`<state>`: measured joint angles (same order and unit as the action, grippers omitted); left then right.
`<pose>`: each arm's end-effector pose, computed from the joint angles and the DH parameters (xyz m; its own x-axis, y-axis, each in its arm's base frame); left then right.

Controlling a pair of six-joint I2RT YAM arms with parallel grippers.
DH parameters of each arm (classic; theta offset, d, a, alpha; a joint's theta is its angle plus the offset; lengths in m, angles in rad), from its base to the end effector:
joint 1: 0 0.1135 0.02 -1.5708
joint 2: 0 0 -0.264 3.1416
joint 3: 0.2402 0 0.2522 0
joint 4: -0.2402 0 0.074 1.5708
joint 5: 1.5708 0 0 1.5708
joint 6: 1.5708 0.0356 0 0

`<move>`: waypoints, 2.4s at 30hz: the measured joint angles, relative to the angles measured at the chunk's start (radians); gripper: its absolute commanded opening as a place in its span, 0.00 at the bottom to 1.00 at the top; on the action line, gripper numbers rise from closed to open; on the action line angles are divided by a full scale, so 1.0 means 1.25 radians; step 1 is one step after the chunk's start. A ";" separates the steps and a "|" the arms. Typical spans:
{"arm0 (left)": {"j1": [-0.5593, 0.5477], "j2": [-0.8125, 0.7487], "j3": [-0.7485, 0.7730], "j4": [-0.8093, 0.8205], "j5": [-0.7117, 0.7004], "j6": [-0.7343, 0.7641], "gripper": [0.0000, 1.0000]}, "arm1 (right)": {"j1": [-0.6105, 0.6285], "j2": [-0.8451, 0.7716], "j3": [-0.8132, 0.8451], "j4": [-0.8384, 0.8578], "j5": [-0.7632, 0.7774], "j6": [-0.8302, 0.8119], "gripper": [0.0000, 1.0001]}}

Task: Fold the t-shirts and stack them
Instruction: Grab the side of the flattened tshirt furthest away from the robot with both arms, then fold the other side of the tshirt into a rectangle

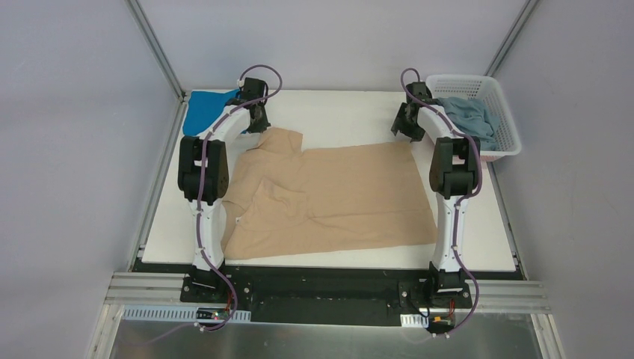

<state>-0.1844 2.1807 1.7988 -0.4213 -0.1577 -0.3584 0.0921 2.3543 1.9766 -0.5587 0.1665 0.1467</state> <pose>0.4893 -0.0856 0.2157 -0.6884 -0.2240 -0.6899 -0.1789 0.9742 -0.1378 0.5191 0.0420 0.1781 -0.7924 0.0716 -0.6058 0.1243 0.9912 -0.0454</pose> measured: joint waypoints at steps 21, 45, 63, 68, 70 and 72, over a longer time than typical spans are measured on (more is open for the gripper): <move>0.000 -0.009 -0.025 0.017 0.015 -0.001 0.00 | 0.026 -0.017 -0.045 0.025 0.085 -0.016 0.24; -0.011 -0.214 -0.227 0.049 0.045 -0.038 0.00 | 0.069 -0.222 -0.270 0.053 0.129 -0.016 0.00; -0.116 -0.696 -0.672 0.045 -0.030 -0.138 0.00 | 0.088 -0.502 -0.560 0.064 0.142 0.006 0.00; -0.136 -0.819 -0.721 0.023 -0.044 -0.171 0.00 | 0.089 -0.584 -0.612 0.061 0.154 0.019 0.00; -0.141 -0.861 -0.734 0.009 -0.045 -0.187 0.00 | 0.089 -0.605 -0.623 0.060 0.158 0.021 0.00; -0.141 -0.893 -0.745 -0.002 -0.045 -0.203 0.00 | 0.089 -0.619 -0.631 0.057 0.171 0.023 0.00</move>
<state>-0.3611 1.0645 0.8680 -0.4232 -0.2138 -0.6125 0.2031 1.5810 1.1885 -0.4877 0.3801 0.1757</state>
